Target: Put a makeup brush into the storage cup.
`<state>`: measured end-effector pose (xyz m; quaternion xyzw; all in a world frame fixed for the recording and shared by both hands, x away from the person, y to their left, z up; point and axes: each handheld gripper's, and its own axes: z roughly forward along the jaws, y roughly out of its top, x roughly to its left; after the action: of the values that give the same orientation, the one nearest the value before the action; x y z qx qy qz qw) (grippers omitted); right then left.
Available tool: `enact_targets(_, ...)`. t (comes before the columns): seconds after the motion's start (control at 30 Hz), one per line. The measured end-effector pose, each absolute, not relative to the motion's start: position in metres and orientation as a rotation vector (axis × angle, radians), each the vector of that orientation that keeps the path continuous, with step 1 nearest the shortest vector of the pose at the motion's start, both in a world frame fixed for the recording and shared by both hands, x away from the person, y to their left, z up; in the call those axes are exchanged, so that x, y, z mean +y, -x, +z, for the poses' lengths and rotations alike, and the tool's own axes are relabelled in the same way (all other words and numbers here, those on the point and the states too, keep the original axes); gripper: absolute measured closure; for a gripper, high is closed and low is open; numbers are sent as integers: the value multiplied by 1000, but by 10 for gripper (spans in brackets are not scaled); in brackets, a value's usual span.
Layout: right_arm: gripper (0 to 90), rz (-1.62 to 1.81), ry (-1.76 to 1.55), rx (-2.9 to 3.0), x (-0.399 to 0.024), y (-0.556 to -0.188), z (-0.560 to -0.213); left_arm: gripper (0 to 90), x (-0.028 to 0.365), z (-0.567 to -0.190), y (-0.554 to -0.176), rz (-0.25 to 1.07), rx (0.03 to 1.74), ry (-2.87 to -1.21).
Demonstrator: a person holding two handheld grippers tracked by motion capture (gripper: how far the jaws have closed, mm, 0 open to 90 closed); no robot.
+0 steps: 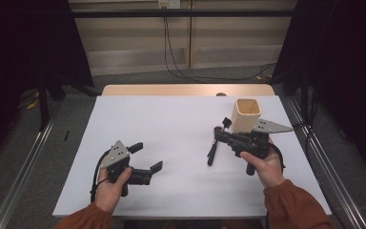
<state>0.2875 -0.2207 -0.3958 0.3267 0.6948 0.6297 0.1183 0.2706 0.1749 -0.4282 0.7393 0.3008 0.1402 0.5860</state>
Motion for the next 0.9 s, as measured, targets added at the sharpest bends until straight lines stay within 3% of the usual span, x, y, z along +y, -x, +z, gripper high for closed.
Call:
enact_targets(0.53, 859, 1717, -1037, 1935, -264, -313, -379, 18, 226, -429, -251, 444, 791, -1701)
enact_targets(0.9, 859, 1680, -1067, 1884, -278, -324, -369, 19, 238, -438, -248, 472, 813, -1699)
